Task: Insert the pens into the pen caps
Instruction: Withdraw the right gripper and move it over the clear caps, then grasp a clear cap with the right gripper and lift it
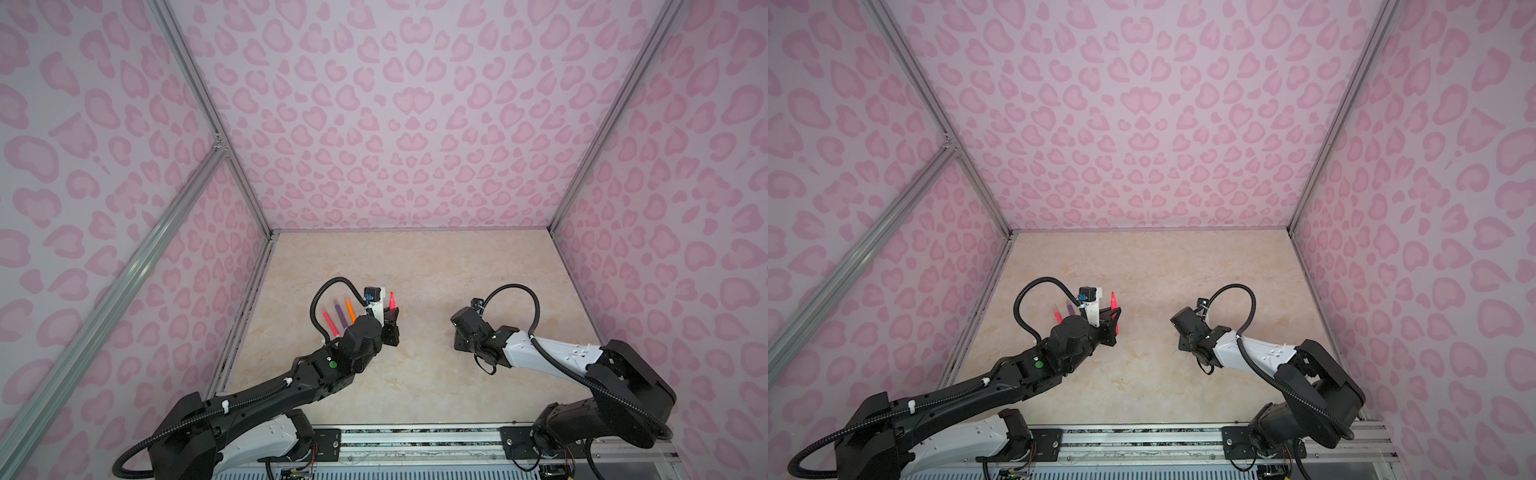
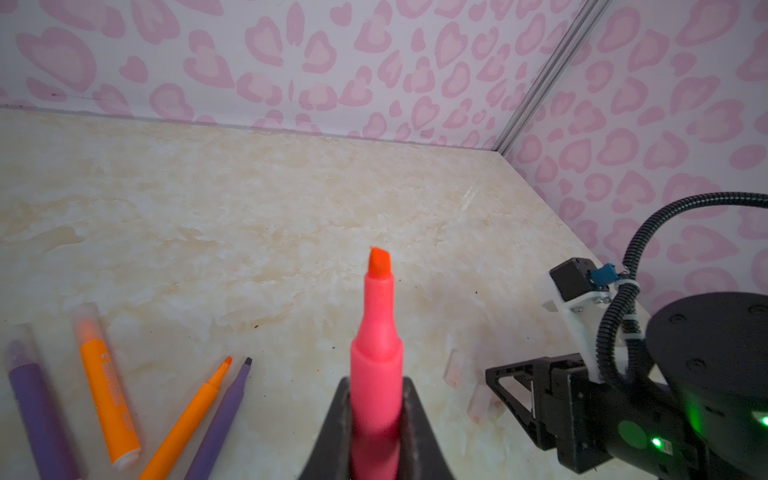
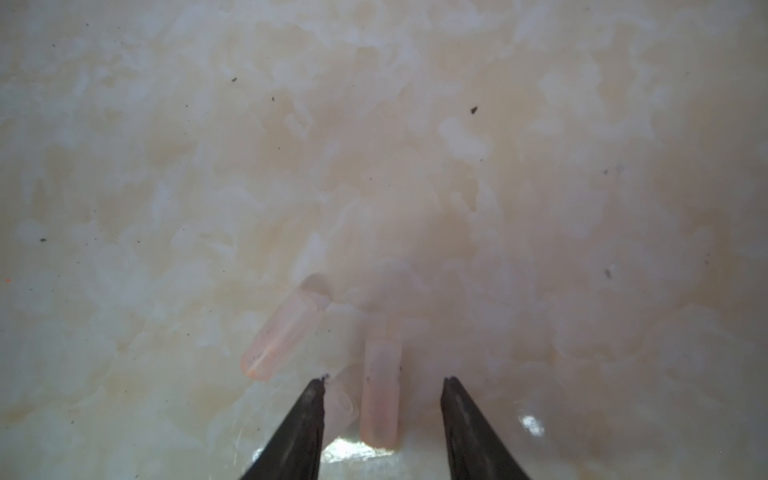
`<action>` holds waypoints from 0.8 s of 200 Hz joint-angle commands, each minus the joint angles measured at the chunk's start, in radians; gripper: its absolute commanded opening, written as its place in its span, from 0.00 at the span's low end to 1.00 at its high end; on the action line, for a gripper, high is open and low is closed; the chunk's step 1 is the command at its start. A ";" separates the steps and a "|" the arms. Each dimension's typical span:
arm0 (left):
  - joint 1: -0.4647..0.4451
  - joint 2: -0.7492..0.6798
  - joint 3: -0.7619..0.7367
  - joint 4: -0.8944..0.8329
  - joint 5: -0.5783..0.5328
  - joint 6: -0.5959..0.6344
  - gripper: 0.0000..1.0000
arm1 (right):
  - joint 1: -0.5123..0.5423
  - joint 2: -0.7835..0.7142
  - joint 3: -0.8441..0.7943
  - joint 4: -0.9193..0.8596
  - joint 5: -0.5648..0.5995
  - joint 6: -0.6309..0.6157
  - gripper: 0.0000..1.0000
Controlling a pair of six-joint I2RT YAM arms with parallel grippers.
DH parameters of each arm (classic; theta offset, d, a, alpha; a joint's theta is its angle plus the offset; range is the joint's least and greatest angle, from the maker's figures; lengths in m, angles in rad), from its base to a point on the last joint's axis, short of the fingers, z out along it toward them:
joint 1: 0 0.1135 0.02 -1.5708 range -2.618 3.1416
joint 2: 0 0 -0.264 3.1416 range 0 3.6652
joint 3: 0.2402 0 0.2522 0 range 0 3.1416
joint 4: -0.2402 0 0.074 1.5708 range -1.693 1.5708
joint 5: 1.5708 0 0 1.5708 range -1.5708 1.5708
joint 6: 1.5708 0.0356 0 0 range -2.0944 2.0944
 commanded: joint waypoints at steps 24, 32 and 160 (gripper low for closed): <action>0.002 -0.004 0.012 0.022 0.006 -0.003 0.03 | -0.014 0.039 0.008 0.012 0.037 -0.006 0.34; 0.001 -0.005 0.011 0.022 0.007 -0.002 0.03 | -0.017 0.044 0.010 0.017 0.035 -0.006 0.34; 0.002 0.017 0.021 0.025 0.025 -0.002 0.03 | -0.027 0.101 0.029 0.041 -0.002 -0.006 0.16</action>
